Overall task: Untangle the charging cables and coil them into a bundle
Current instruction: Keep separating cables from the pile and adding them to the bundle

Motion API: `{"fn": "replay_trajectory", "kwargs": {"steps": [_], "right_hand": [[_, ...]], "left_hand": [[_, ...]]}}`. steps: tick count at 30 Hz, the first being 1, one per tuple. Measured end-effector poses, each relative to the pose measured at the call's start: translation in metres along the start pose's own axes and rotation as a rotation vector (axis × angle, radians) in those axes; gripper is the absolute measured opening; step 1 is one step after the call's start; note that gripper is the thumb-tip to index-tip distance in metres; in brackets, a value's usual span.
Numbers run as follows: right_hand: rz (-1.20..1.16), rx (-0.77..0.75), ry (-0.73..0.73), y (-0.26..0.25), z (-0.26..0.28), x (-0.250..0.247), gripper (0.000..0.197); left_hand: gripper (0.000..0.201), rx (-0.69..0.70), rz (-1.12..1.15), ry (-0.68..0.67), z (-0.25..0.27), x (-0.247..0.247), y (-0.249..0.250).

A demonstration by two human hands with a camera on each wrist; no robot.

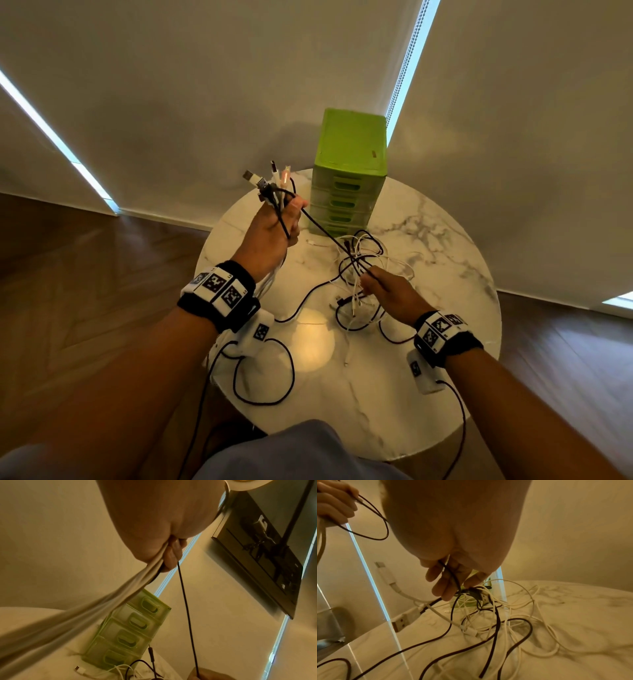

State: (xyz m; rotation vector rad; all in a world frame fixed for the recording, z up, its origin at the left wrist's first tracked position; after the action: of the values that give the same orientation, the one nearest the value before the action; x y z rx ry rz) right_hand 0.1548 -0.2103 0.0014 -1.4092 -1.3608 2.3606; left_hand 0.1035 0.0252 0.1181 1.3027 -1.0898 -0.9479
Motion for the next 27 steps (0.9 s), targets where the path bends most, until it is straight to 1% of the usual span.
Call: {"fn": "replay_trajectory", "kwargs": {"steps": [3, 4, 7, 8, 9, 10, 11, 13, 14, 15, 16, 17, 19, 21, 25, 27], "right_hand": [[-0.018, 0.001, 0.063, -0.003, -0.002, -0.01, 0.02], [-0.076, -0.002, 0.112, -0.009, 0.0, -0.015, 0.018], [-0.416, -0.015, 0.284, -0.027, 0.004, -0.038, 0.023], [-0.492, -0.021, 0.303, -0.031, 0.007, -0.044, 0.025], [-0.495, -0.014, 0.297, -0.03, 0.007, -0.047, 0.027], [-0.414, 0.004, 0.257, -0.026, 0.007, -0.047, 0.027], [-0.268, 0.04, 0.168, -0.021, 0.006, -0.041, 0.028], [-0.027, 0.16, -0.116, -0.004, 0.007, -0.014, 0.041], [0.002, 0.218, -0.237, 0.001, 0.009, -0.001, 0.05], [0.008, 0.249, -0.298, 0.004, 0.01, 0.007, 0.057], [0.014, 0.255, -0.297, 0.003, 0.01, 0.009, 0.061], [0.031, 0.243, -0.243, 0.001, 0.008, 0.006, 0.063], [0.049, 0.209, -0.072, -0.002, 0.004, -0.007, 0.061], [-0.017, 0.189, 0.048, -0.003, 0.001, -0.02, 0.057], [0.036, 0.138, 0.147, -0.011, 0.001, -0.041, 0.05], [0.014, 0.128, 0.153, -0.019, 0.001, -0.049, 0.049]], "left_hand": [[0.02, 0.003, -0.017, 0.004, -0.002, -0.002, -0.002], [0.019, 0.002, -0.025, 0.011, -0.003, -0.005, -0.004], [0.021, 0.003, -0.102, 0.023, -0.005, -0.015, -0.014], [0.024, 0.005, -0.13, 0.024, -0.004, -0.017, -0.015], [0.028, 0.003, -0.138, 0.033, -0.003, -0.02, -0.016], [0.028, 0.003, -0.124, 0.045, -0.003, -0.022, -0.015], [0.024, 0.007, -0.103, 0.061, -0.003, -0.024, -0.013], [0.017, 0.005, -0.098, 0.062, -0.004, -0.022, -0.012], [0.017, 0.008, -0.113, 0.041, -0.005, -0.019, -0.012], [0.017, 0.016, -0.114, 0.018, -0.004, -0.014, -0.013], [0.017, 0.014, -0.094, 0.012, -0.003, -0.011, -0.014], [0.019, 0.004, -0.06, 0.023, -0.003, -0.009, -0.014], [0.022, -0.006, -0.02, 0.061, -0.002, -0.013, -0.012], [0.02, -0.005, -0.039, 0.07, -0.002, -0.016, -0.008], [0.02, 0.0, -0.021, 0.071, -0.002, -0.021, -0.01], [0.02, 0.012, -0.032, 0.069, -0.003, -0.022, -0.009]]}}
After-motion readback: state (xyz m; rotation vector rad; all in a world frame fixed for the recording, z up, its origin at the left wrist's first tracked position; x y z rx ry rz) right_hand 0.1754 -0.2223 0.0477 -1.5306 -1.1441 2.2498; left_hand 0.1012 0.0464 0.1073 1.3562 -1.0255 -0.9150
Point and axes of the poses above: each hand's wrist, its own z-axis away from the middle knuckle, its own x-axis out of the palm, y = z × x, the point moved 7 cm from there along -z, towards the middle knuckle, and after that the axes turned 3 degrees about -y, right-handed, at the moved point
